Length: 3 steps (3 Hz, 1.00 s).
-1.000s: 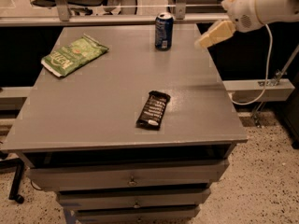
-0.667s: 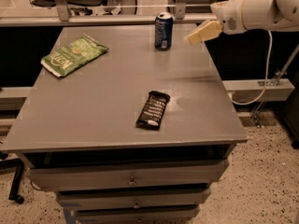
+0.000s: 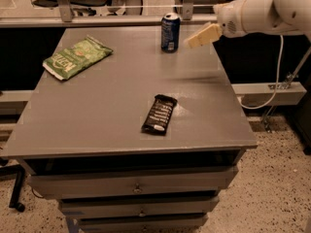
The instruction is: Move pepsi can near green jalapeno chip bag
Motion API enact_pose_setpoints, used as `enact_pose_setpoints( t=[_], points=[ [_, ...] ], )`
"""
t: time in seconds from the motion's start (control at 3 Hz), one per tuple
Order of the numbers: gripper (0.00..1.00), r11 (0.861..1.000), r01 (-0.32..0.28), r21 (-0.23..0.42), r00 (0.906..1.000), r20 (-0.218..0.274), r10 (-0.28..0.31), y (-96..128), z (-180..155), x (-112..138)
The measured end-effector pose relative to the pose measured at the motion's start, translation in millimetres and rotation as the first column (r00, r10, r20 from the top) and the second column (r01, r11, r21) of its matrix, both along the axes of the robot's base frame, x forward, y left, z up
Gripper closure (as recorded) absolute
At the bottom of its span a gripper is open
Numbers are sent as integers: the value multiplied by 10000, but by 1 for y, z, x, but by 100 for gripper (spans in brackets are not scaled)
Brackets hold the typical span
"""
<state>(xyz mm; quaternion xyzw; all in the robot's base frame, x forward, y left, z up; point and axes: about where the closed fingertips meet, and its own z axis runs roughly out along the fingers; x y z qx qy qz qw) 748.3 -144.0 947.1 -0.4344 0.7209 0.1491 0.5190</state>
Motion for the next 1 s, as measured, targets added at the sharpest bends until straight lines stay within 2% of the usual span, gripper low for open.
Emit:
enact_pose_setpoints(
  t=[1.0],
  points=[
    [0,9959,688,595,9968,369,-710,68,-34,59]
  ],
)
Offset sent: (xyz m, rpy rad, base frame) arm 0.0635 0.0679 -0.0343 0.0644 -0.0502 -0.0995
